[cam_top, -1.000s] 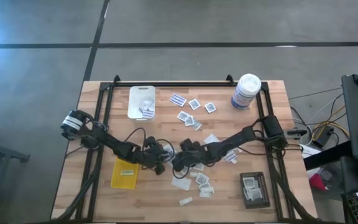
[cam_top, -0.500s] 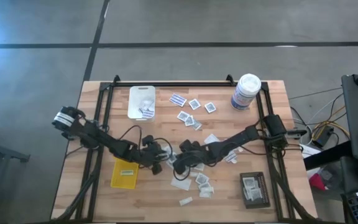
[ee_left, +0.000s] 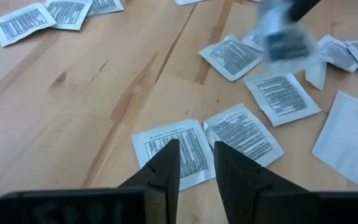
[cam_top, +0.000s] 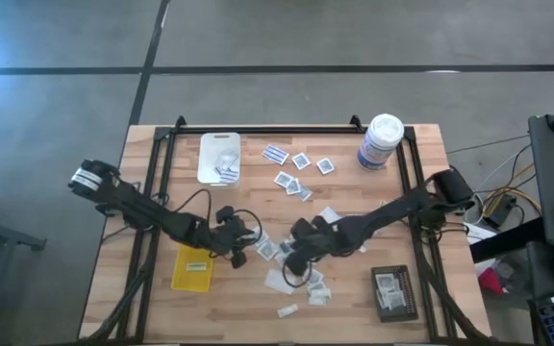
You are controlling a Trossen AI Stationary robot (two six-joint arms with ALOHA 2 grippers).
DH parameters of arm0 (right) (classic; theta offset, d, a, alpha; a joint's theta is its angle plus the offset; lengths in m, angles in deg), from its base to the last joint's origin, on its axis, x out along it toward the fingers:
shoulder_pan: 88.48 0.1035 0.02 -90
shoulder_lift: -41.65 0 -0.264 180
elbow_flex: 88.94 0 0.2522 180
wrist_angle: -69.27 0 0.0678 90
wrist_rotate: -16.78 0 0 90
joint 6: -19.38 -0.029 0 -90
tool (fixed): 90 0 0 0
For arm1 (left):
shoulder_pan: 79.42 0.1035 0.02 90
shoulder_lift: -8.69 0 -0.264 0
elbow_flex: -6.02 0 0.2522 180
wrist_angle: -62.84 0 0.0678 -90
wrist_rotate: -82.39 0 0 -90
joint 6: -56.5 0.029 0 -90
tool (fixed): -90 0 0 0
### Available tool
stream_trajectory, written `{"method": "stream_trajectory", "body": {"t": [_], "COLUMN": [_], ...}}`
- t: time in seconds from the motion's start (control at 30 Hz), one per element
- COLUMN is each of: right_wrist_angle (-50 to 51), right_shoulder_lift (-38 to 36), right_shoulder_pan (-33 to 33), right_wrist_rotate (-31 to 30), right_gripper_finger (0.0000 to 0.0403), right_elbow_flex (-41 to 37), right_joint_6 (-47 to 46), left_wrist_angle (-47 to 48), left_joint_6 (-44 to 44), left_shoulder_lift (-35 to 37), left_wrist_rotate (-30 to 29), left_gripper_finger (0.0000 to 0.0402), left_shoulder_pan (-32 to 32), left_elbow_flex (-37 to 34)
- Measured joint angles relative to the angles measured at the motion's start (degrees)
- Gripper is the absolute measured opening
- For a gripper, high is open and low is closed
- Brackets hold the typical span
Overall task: Pick & Place First Aid Supplies
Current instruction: Put the towelette pack into the black bin
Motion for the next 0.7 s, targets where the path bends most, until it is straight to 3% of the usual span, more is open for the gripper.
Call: {"method": "stream_trajectory", "body": {"t": [0.7], "right_wrist_angle": [31.14], "right_shoulder_lift": [-15.42], "right_shoulder_pan": [14.83], "right_wrist_rotate": [3.97], "right_gripper_finger": [0.0008], "right_elbow_flex": [0.0], "right_joint_6": [-10.75], "left_wrist_angle": [1.38], "left_joint_6": [-0.28], "left_shoulder_lift": [0.2], "left_wrist_rotate": [-0.22], "left_gripper_finger": [0.0094], "left_shoulder_pan": [-0.16], "left_elbow_flex": [-0.02]}}
